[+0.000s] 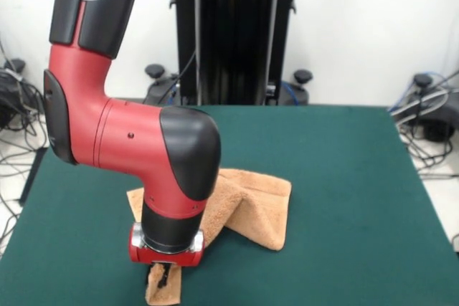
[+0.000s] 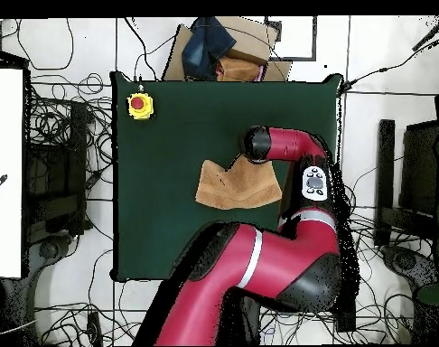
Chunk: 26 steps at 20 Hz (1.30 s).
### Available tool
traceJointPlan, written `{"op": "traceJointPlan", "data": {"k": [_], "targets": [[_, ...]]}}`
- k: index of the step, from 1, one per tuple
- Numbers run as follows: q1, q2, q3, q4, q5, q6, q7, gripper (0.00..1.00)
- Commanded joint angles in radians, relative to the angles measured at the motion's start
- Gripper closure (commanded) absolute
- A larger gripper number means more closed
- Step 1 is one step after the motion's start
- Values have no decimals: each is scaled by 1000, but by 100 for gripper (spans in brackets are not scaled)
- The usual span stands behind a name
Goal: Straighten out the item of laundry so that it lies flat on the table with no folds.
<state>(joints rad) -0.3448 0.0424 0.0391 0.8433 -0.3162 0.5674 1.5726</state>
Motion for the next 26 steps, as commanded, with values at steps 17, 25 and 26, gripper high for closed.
{"op": "traceJointPlan", "data": {"k": [17, 25, 26], "targets": [[-24, -1, 117, 23, -80, -61, -140, 0], [-25, -1, 118, 25, -76, -57, -132, 0], [-24, -1, 116, 26, -75, -56, -127, 0]]}}
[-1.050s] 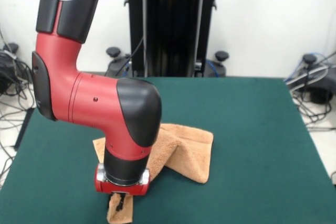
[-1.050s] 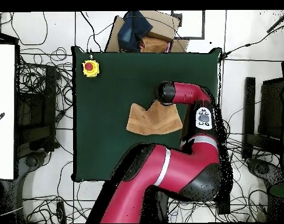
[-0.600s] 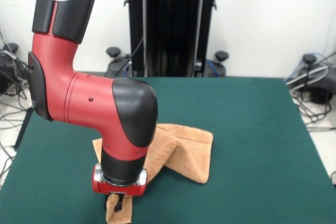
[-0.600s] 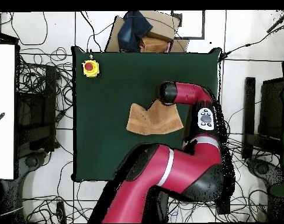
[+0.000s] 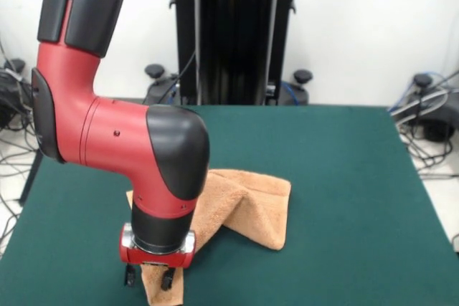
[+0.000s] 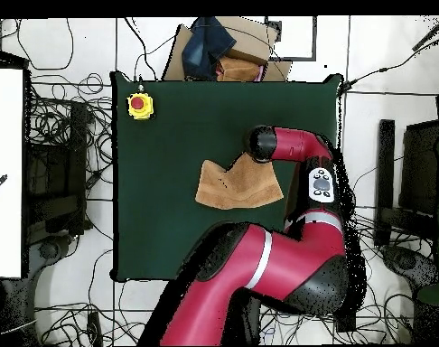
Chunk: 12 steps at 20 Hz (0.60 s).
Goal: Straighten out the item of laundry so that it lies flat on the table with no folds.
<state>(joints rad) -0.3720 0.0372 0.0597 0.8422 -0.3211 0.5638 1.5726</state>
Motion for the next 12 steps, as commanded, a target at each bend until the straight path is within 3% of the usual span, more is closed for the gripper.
{"op": "traceJointPlan", "data": {"k": [1, 3, 6, 12], "targets": [[3, 0, 87, 43, -56, -57, -86, 0], [8, -41, 73, 96, -44, -38, -56, 0], [21, -221, 42, 306, 0, 71, -14, 0], [27, -317, 26, 416, 1, 110, 0, 0]]}}
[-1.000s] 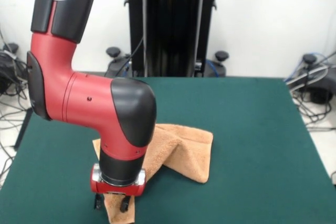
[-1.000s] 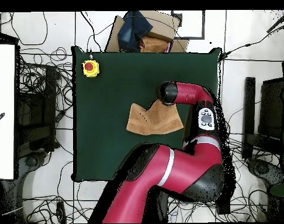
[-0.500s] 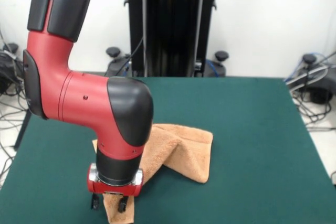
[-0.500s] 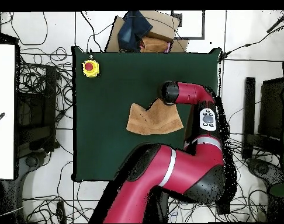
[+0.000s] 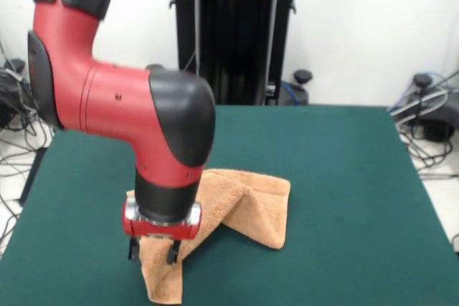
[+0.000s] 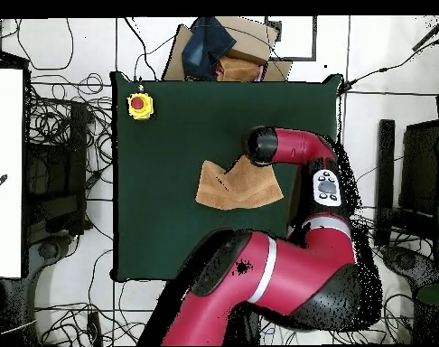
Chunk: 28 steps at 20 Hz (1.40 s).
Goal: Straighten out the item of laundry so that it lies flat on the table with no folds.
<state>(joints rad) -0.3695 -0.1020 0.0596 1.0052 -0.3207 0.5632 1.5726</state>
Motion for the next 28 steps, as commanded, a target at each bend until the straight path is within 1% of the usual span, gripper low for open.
{"op": "traceJointPlan", "data": {"k": [1, 4, 9, 14, 15, 17, 19, 21, 23, 28], "targets": [[25, -185, 29, 257, 0, 119, -3, 0], [22, -193, 28, 274, 5, 117, 22, 0], [8, -182, 32, 312, -28, 21, 34, 0], [16, -174, 20, 357, -34, -51, 95, 0], [35, -169, -1, 360, -32, -46, 128, 0], [82, -164, -40, 366, -47, -27, 156, 0], [114, -157, -54, 351, -38, 53, 145, 0], [128, -150, -60, 337, -11, 108, 159, 0], [141, -143, -70, 319, 10, 136, 176, 0], [149, -126, -76, 282, 29, 163, 158, 0]]}}
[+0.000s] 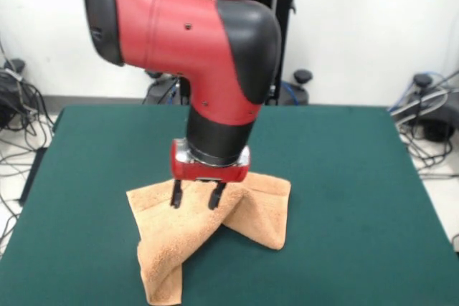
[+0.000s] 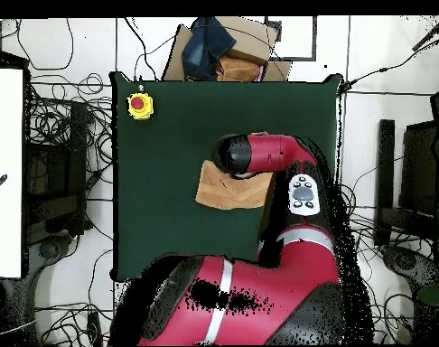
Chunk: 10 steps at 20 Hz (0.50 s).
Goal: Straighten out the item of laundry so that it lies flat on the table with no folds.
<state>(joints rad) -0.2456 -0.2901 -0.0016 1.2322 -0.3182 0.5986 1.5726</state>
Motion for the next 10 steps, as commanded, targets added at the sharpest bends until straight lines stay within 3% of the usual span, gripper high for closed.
{"op": "traceJointPlan", "data": {"k": [1, 10], "targets": [[22, 62, -13, 54, 27, 125, 151, 0], [1, 72, 3, 21, 26, 148, 94, 0]]}}
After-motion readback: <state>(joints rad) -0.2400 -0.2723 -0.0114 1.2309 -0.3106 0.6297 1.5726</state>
